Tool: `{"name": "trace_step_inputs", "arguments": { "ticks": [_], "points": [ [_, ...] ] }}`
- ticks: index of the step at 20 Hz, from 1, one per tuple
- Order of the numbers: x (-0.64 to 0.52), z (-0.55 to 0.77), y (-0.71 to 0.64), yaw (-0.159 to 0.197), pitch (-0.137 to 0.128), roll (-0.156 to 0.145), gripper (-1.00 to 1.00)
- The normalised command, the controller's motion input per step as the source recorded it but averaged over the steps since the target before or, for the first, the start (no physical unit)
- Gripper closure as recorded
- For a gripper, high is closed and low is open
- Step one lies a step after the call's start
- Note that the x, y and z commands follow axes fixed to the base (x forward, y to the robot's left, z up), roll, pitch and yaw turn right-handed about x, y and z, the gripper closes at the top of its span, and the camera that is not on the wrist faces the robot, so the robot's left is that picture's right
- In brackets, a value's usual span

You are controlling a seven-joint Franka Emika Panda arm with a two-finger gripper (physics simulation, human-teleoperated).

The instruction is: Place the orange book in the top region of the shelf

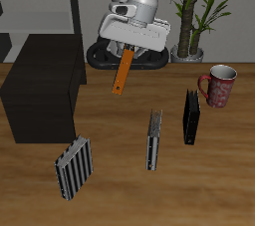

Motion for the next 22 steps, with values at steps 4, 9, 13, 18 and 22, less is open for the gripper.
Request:
{"name": "trace_step_inputs", "arguments": {
  "ticks": [4, 9, 13, 18, 22],
  "points": [
    [-0.07, -0.10, 0.20, 0.054, 0.033, -0.085, 1.00],
    [-0.20, -0.12, 0.21, 0.087, -0.045, -0.170, 1.00],
    [-0.12, -0.09, 0.15, 0.066, -0.034, -0.082, 1.00],
    [0.00, -0.03, -0.08, 0.053, -0.020, -0.157, 1.00],
    [0.06, 0.01, -0.14, 0.035, -0.075, -0.148, 1.00]
  ]
}}
